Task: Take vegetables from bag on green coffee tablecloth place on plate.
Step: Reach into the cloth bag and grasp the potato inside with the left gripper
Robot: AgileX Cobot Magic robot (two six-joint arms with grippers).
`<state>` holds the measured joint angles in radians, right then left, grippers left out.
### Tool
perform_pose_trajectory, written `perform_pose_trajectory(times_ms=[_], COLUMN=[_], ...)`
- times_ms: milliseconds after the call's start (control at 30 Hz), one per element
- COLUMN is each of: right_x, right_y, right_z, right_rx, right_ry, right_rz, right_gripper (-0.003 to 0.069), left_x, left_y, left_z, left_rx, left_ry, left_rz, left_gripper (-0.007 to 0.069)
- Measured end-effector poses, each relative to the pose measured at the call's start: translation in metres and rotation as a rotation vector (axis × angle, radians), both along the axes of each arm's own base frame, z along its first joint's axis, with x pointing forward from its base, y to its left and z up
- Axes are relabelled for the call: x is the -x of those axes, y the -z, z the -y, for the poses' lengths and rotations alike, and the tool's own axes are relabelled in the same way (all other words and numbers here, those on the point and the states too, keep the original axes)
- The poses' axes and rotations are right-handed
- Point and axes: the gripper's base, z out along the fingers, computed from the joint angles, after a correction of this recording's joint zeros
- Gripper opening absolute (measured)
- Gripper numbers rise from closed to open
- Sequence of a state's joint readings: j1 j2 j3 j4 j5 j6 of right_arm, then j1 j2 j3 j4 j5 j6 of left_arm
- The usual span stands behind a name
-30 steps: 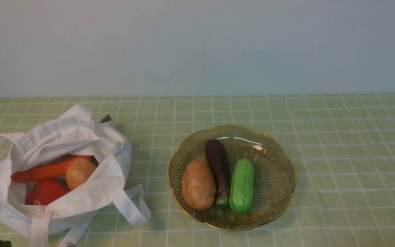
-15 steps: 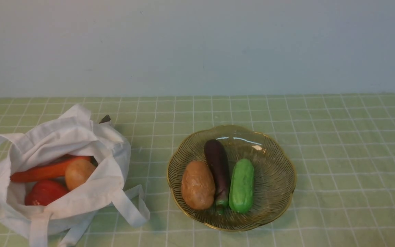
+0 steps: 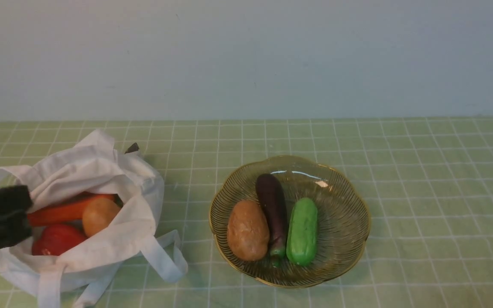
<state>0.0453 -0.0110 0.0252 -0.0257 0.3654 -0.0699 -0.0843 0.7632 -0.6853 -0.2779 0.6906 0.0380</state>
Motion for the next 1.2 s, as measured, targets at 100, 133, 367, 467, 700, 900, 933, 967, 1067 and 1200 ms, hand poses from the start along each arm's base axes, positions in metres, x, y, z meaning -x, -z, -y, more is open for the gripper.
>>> perform_pose_trajectory(times_ms=[100,133,367,467,700,900,933,967,1067,1200], right_x=[0.0,0.0,0.0,0.0,0.0,0.0,0.0,0.0,0.0,0.0], right_y=[0.0,0.0,0.0,0.0,0.0,0.0,0.0,0.0,0.0,0.0], right_z=[0.0,0.0,0.0,0.0,0.0,0.0,0.0,0.0,0.0,0.0], right_rx=[0.0,0.0,0.0,0.0,0.0,0.0,0.0,0.0,0.0,0.0], right_ry=[0.0,0.0,0.0,0.0,0.0,0.0,0.0,0.0,0.0,0.0], right_rz=[0.0,0.0,0.0,0.0,0.0,0.0,0.0,0.0,0.0,0.0], right_gripper=[-0.0015,-0.0015,-0.0015,-0.0015,-0.0015,-0.0015,-0.0015,-0.0015,-0.0015,-0.0015], left_x=[-0.033,-0.047,-0.117,-0.137,-0.169,-0.182,-0.183,-0.185,-0.188,-0.19], left_y=[0.006,0.009,0.03,0.041,0.071,0.083,0.085,0.089,0.097,0.105], left_z=[0.003,0.004,0.009,0.007,0.003,0.004,0.004,0.005,0.005,0.005], left_rx=[-0.077,-0.098,-0.147,-0.204,-0.282,-0.281,-0.281,-0.279,-0.279,-0.277], left_ry=[0.06,0.077,0.126,0.133,0.131,0.12,0.119,0.118,0.121,0.123], left_rz=[-0.192,-0.256,-0.488,-0.534,-0.595,-0.556,-0.554,-0.555,-0.58,-0.605], left_gripper=[-0.0005,-0.0005,-0.0004,0.0007,0.0208,0.0444,0.0469,0.0503,0.0531,0.051])
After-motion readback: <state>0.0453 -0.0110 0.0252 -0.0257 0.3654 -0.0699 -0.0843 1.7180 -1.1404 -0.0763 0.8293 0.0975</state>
